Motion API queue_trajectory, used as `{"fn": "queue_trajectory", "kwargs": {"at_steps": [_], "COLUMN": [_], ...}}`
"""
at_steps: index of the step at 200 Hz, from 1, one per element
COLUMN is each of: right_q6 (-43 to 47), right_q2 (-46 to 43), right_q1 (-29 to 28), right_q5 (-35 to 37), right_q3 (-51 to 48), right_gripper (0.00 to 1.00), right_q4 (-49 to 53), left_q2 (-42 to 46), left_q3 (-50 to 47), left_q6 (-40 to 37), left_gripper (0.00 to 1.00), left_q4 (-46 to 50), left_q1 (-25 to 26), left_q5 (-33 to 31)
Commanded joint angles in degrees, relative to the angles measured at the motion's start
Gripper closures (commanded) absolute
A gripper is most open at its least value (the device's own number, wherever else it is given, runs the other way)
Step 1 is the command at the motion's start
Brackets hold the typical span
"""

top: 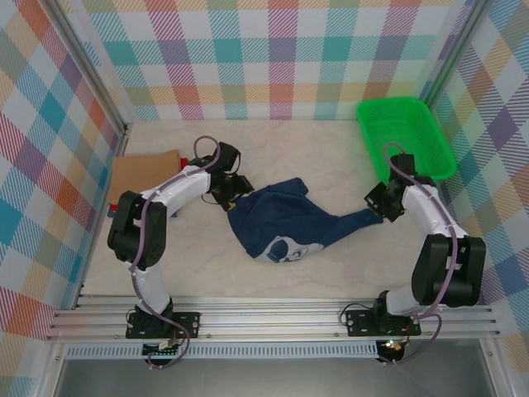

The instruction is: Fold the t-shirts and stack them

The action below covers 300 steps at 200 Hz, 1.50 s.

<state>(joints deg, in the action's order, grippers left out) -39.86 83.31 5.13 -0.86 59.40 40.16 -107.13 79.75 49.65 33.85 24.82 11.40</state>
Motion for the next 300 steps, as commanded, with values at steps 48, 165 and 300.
{"fn": "queue_trajectory", "kwargs": {"at_steps": [48, 165, 300], "right_q6": [-0.91, -29.10, -16.00], "right_q2": [-4.88, 24.54, -3.97], "right_q1": [1.32, -33.34, -32.20], "right_q5": [-1.29, -0.81, 7.67], "right_q3": [-3.61, 26.62, 11.80], "right_gripper": [0.68, 0.36, 1.00], "right_q4": [4.18, -1.15, 15.37], "left_q2": [-14.38, -10.55, -5.63], "left_q3": [20.88, 12.87, 9.85], "left_q6": [-6.54, -10.66, -13.45], "left_gripper": [0.32, 0.37, 0.33], "left_q4": [5.98, 6.25, 3.98], "left_q1": [6.88, -0.39, 2.73], "left_q5": [2.91, 0.83, 4.70]}}
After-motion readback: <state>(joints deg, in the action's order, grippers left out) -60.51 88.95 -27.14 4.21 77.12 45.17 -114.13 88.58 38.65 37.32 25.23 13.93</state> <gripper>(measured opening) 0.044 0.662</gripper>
